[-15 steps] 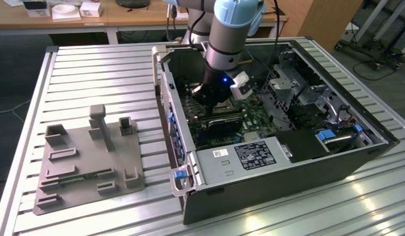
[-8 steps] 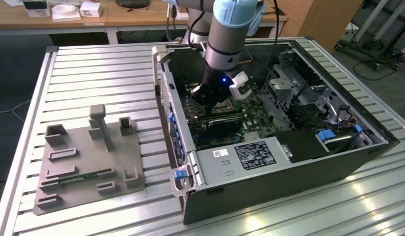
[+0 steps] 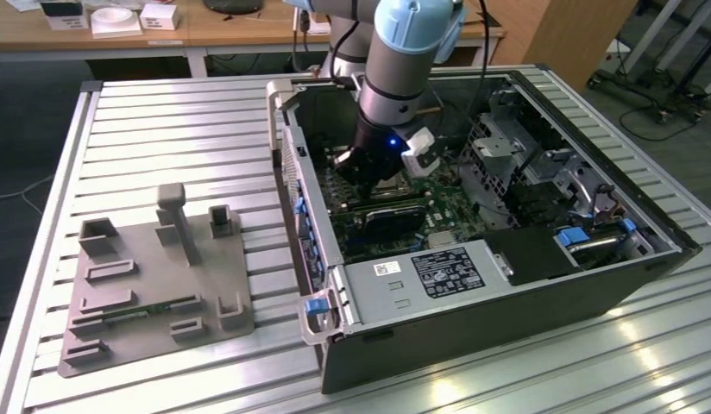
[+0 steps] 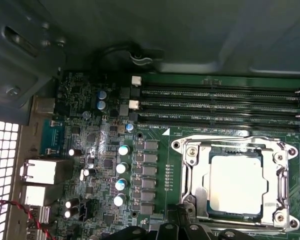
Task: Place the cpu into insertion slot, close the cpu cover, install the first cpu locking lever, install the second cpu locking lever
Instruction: 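Install the second cpu locking lever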
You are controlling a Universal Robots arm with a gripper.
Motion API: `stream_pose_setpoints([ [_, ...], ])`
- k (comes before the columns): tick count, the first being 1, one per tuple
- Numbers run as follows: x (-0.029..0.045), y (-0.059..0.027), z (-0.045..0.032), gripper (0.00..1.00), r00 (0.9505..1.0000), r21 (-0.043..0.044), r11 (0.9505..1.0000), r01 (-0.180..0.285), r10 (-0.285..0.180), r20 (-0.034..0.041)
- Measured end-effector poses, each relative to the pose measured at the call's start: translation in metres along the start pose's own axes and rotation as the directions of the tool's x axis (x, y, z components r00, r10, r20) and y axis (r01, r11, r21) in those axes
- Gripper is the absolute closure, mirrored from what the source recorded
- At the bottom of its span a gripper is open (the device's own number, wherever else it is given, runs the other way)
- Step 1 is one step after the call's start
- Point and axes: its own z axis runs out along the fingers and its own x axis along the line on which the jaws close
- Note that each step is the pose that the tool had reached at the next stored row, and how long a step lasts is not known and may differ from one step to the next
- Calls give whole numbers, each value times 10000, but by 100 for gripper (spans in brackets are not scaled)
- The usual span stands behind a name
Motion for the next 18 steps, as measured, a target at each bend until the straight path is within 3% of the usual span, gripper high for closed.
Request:
stream_pose_setpoints([
  [6, 0, -3, 23, 90, 10000, 15, 10000, 1, -1, -3],
  [18, 0, 26, -136, 90, 10000, 13, 10000, 0, 0, 0],
])
